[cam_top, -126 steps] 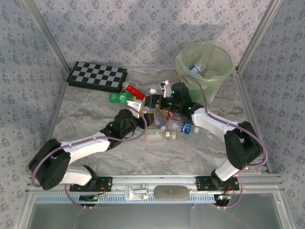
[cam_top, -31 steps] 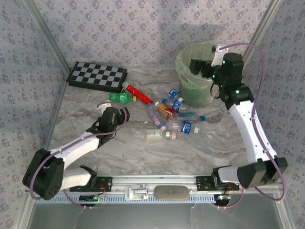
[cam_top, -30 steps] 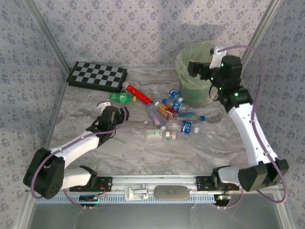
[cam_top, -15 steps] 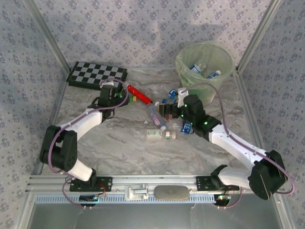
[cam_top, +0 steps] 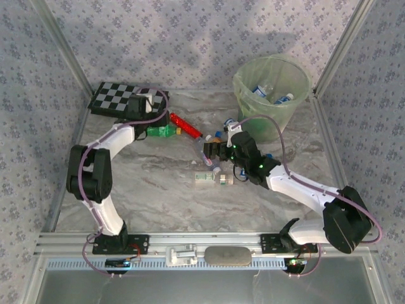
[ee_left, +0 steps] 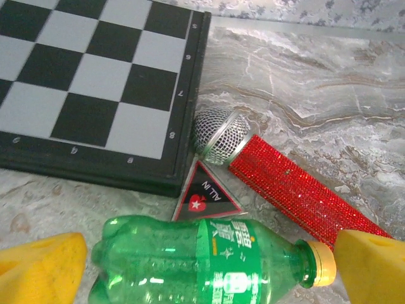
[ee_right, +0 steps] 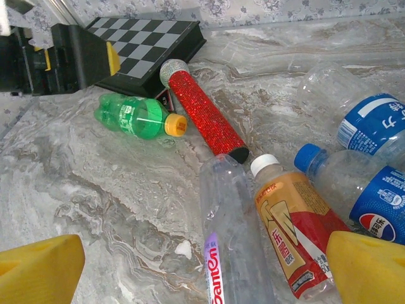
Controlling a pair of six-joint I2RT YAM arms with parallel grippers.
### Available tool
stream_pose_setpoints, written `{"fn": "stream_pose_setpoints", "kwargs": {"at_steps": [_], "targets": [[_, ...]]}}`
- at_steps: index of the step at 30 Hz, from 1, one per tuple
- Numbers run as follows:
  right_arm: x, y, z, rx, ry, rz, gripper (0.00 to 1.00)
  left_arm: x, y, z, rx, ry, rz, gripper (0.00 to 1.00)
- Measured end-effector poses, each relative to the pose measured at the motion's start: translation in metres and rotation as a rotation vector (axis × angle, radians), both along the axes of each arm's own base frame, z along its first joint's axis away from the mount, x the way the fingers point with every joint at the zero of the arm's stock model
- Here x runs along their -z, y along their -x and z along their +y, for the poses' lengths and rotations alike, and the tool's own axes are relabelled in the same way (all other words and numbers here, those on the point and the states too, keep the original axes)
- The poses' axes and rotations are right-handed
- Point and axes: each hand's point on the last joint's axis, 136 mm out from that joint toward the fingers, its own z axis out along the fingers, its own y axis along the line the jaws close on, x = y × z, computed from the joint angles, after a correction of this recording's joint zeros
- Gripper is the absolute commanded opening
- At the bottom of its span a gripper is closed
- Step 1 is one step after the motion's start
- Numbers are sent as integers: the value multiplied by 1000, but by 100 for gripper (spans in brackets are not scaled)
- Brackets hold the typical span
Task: Put the plastic bottles in the bin
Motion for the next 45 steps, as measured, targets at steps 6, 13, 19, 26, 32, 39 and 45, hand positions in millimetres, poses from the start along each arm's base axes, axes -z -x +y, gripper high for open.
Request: {"fn": "stream_pose_setpoints", "kwargs": {"at_steps": [6, 13, 19, 26, 32, 39, 45], "targets": [[0, 0, -1, 3, 2, 0, 100, 12, -19, -16, 111, 15, 60, 100], [2, -1, -3, 14, 10, 2, 100, 35, -21, -25, 175, 10, 147, 100], [2, -1, -3, 16, 13, 3, 100, 49, -11, -23, 182, -4, 216, 100], [2, -1, -3, 16, 13, 3, 100, 53, -2, -25, 185, -30, 230, 100], [5, -1, -3, 15, 17, 8, 100, 67, 28, -34, 205, -64, 283, 100], [10, -3, -1, 15, 26, 18, 100, 70, 50, -40, 216, -100, 303, 100], [14, -4, 1, 10, 31, 28, 100, 83, 66, -38, 215, -129, 336, 99]]}}
